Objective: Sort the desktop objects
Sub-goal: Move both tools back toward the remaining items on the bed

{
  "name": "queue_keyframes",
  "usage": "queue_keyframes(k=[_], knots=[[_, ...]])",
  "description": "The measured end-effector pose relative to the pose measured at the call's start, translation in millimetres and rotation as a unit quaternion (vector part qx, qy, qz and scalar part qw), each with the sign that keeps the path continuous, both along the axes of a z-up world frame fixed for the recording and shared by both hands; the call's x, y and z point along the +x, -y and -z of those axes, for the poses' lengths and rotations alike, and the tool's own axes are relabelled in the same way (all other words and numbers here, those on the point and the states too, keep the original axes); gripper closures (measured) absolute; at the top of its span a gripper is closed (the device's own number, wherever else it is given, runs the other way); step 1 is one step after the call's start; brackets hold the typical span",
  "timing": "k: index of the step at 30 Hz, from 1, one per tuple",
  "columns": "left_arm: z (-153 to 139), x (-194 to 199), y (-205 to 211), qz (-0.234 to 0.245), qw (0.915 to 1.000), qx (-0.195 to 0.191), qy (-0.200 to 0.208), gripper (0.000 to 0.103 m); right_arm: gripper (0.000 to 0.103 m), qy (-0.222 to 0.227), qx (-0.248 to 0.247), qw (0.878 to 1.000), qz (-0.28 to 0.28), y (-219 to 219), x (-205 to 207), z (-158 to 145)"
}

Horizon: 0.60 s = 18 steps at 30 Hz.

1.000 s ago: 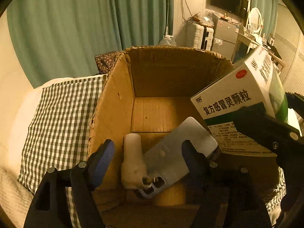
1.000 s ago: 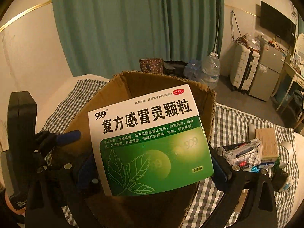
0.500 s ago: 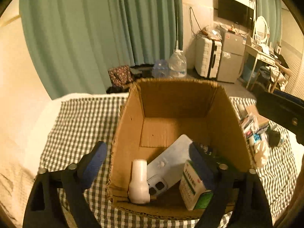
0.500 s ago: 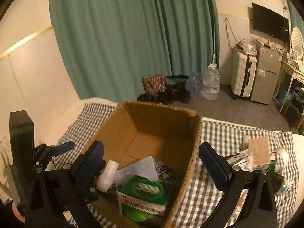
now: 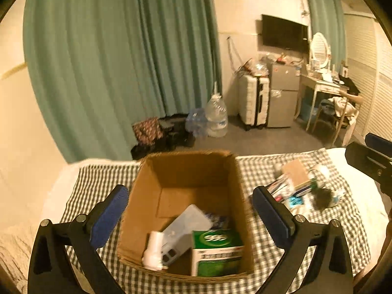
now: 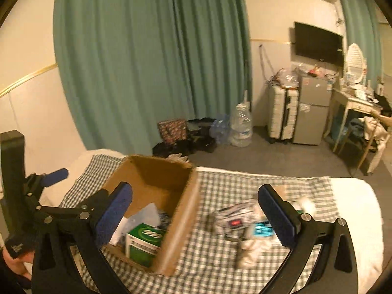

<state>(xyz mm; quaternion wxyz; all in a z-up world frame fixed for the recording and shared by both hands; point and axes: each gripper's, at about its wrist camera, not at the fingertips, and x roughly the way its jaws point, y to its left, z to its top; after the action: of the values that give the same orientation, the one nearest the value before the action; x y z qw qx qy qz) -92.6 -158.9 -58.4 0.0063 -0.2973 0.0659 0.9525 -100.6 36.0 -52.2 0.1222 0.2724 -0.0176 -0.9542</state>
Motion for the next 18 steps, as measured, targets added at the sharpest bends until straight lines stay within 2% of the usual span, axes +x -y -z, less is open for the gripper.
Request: queue_keyframes(k=[3, 7, 11, 18], knots=[[-13.1, 10.2, -23.4, 0.007, 0.9998, 0.0, -0.017, 0.0, 0.0, -0.006, -0.007, 1.0, 0.015, -28.6, 14.0, -11.6], [-19.8, 18.5, -52.4, 0.013, 0.9995, 0.025, -0.017, 0.0, 0.0, 0.008, 0.015, 1.0, 0.011, -56.7, 28.7, -16.1], [-19.9, 21.7, -82.4, 0.016, 0.9995, 0.018, -0.022, 0.0, 0.0, -0.007, 0.027, 0.999, 0.04, -92.2, 50.5, -9.9], [-7.6, 12.6, -124.4, 0.019, 0.9991, 0.035, -0.01, 0.0, 0.0, 0.016, 0.016, 0.996, 0.083, -164.8, 57.6, -1.4]])
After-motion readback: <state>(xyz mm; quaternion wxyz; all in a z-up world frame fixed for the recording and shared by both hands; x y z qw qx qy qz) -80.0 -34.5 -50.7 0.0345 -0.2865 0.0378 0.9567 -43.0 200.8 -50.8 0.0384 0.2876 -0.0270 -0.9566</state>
